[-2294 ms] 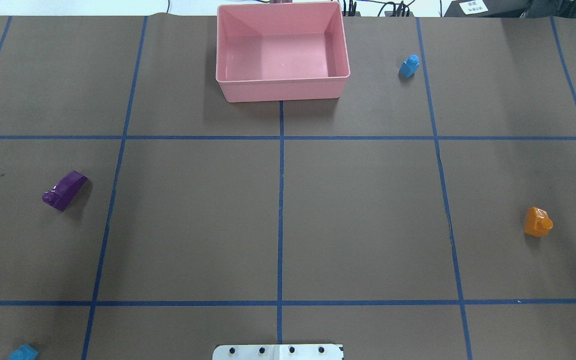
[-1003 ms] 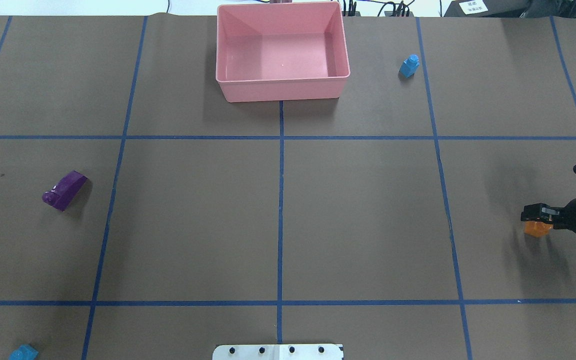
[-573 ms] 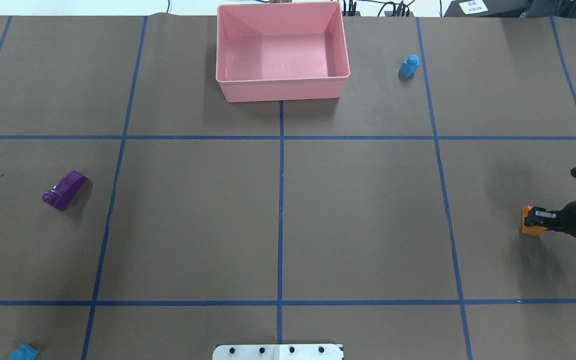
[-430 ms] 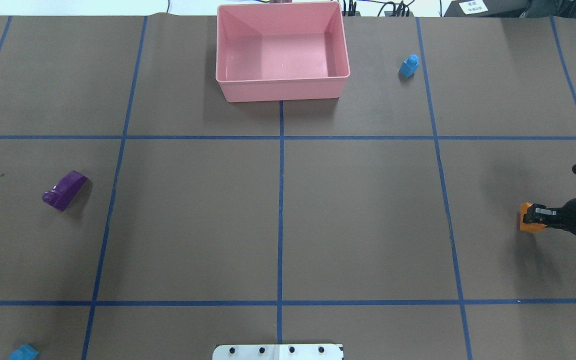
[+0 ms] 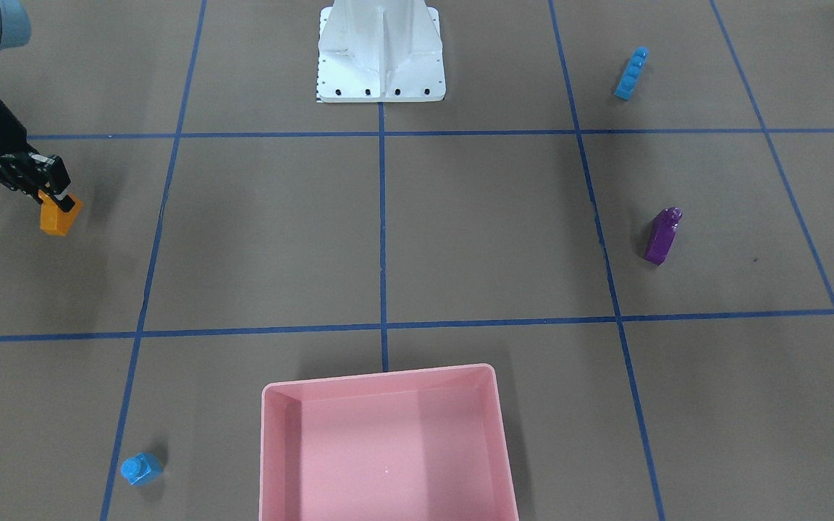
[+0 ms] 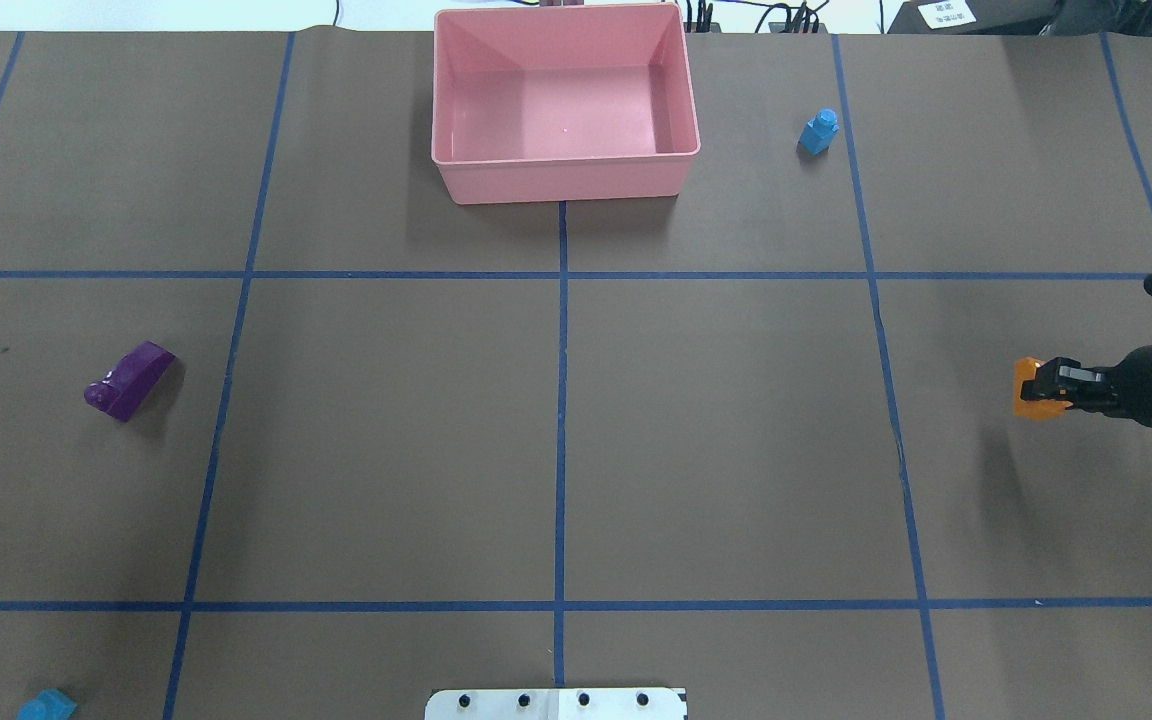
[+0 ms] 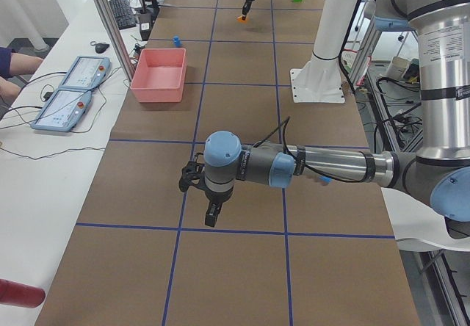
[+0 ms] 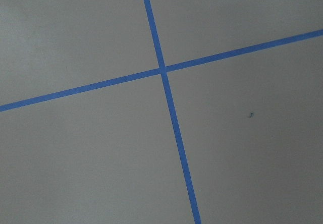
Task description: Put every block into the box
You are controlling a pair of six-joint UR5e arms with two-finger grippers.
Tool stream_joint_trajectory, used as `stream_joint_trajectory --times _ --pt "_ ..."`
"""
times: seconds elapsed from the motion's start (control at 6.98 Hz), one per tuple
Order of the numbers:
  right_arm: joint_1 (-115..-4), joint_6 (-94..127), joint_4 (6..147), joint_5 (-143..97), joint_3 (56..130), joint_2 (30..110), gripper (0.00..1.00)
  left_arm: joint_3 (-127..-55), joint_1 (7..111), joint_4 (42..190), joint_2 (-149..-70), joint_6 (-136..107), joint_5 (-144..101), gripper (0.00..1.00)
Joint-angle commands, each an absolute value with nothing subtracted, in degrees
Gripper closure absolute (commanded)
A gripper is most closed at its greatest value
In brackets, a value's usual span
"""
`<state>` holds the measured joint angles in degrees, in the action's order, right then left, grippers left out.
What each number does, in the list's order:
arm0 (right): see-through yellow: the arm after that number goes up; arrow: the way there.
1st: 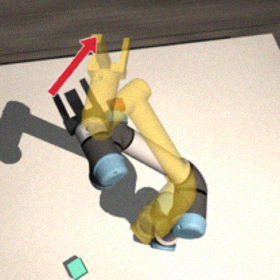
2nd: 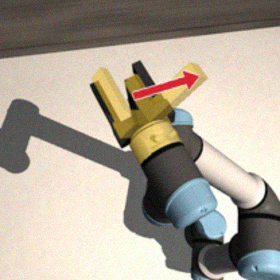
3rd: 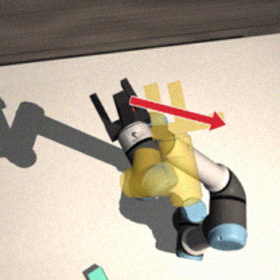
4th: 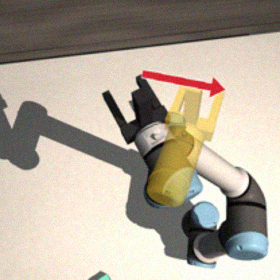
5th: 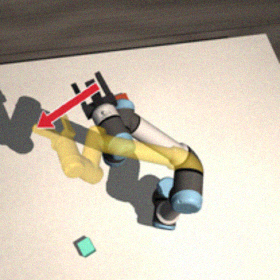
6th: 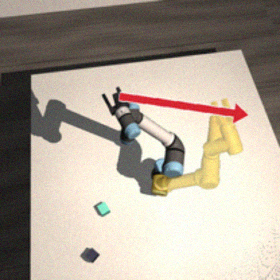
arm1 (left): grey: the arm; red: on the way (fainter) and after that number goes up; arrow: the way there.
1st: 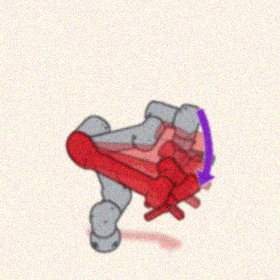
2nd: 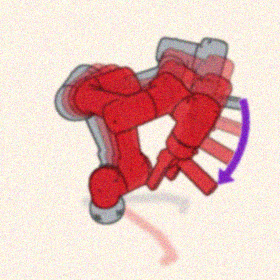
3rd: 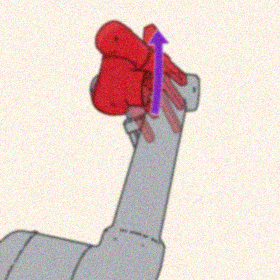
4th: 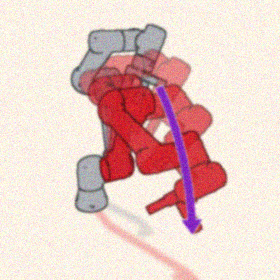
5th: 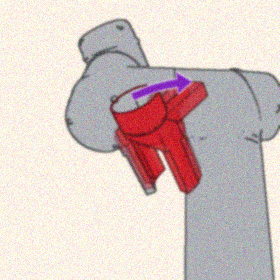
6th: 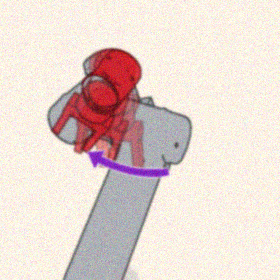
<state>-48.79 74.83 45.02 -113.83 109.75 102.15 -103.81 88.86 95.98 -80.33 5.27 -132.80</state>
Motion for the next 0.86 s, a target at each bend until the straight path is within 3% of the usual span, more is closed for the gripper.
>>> stream_joint_trajectory --times 0.0,0.29,0.57,0.72 --pt "-50.98 72.97 56.43 -114.70 109.08 86.22 1.00 -103.89 88.77 95.98 -80.42 5.27 -132.80 0.00" --pt "-51.06 68.92 73.57 -114.00 103.32 67.51 1.00 -103.89 88.68 95.98 -80.60 5.27 -133.50 0.00" --pt "-51.76 68.91 76.73 -113.73 89.02 52.10 1.00 -103.80 88.68 95.98 -80.51 5.27 -135.43 0.00" --pt "-51.94 68.99 76.55 -113.64 78.33 42.98 1.00 -103.80 88.68 95.98 -80.59 5.27 -135.44 0.00"
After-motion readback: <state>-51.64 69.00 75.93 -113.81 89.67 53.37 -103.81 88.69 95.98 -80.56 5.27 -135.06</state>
